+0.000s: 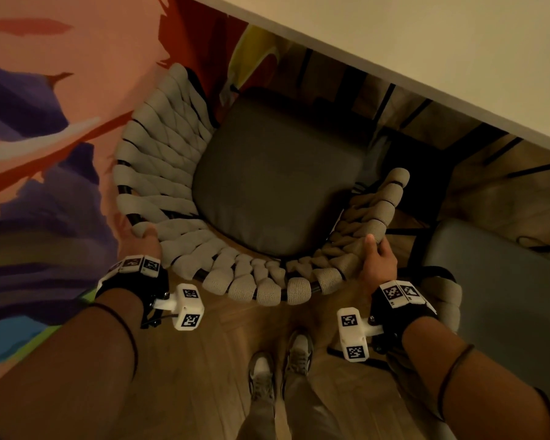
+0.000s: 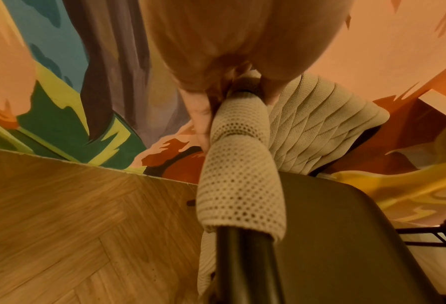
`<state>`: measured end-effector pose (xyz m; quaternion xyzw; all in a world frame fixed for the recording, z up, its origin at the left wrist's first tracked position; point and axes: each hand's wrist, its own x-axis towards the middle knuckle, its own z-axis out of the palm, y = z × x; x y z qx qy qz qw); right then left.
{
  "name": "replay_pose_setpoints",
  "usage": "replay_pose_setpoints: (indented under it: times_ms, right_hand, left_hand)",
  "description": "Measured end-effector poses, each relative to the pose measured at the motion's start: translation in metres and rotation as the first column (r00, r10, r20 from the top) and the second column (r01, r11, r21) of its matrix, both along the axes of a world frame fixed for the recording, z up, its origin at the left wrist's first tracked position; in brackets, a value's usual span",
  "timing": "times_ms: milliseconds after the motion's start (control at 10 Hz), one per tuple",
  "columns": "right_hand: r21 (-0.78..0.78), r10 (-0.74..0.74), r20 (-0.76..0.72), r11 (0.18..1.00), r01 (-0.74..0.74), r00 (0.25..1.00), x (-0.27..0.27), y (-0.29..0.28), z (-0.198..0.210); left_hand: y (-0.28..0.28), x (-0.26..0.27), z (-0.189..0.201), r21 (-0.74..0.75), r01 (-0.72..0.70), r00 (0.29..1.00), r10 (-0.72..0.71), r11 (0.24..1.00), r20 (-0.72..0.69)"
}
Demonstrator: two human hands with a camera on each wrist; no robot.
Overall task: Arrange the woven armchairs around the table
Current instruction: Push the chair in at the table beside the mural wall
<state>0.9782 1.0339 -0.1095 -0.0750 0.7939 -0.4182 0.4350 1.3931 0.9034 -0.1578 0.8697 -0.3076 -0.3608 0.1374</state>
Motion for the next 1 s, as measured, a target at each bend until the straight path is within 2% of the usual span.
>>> replay_pose_setpoints:
  times_ms: [100, 200, 300, 400, 500, 600, 700, 800, 900, 1000]
  right_hand:
    - [0.011, 0.000, -0.009, 1.000, 0.000, 1.000, 0.000, 0.000, -0.001]
    - [0.023, -0.012, -0.013, 1.000, 0.012, 1.000, 0.001, -0.001, -0.002]
    - [0.024, -0.002, -0.025, 1.000, 0.003, 1.000, 0.001, 0.000, -0.004]
    - [0.028, 0.001, -0.027, 1.000, 0.000, 1.000, 0.001, -0.001, -0.001]
    - [0.036, 0.001, 0.013, 0.999, -0.002, 1.000, -0.003, -0.004, 0.000]
    - [0.075, 0.018, 0.058, 0.997, -0.022, 0.998, -0.002, 0.004, 0.004]
    - [0.094, 0.069, 0.050, 0.993, -0.073, 0.996, 0.006, 0.025, 0.023]
    - [0.058, 0.123, 0.119, 0.990, -0.130, 0.985, 0.012, 0.054, 0.038]
    - [0.046, 0.241, 0.129, 0.967, -0.249, 0.962, 0.010, 0.098, 0.057]
    - [0.050, 0.238, 0.132, 0.968, -0.246, 0.962, -0.003, 0.144, 0.075]
  left_hand:
    - [0.003, -0.016, 0.023, 0.073, 0.037, 0.998, -0.040, 0.997, 0.047]
    - [0.007, -0.030, 0.041, 0.041, -0.032, 0.999, 0.032, 0.999, 0.005]
    - [0.007, -0.028, 0.036, 0.038, -0.067, 0.998, 0.067, 0.997, -0.012]
    - [0.003, -0.015, 0.018, 0.020, -0.068, 0.997, 0.068, 0.998, -0.046]
    - [-0.005, 0.032, -0.046, 0.029, -0.015, 0.998, 0.017, 0.999, -0.055]
    - [0.011, 0.016, -0.021, 0.060, 0.015, 1.000, -0.014, 0.998, -0.014]
    - [0.041, -0.016, 0.019, 0.026, 0.105, 0.994, -0.106, 0.994, 0.030]
    - [0.076, -0.045, 0.048, 0.024, -0.021, 0.980, 0.025, 0.999, -0.199]
    - [0.118, -0.088, 0.085, 0.062, -0.046, 0.902, 0.068, 0.997, -0.426]
    - [0.168, -0.136, 0.107, 0.092, 0.091, 0.858, -0.031, 0.992, -0.512]
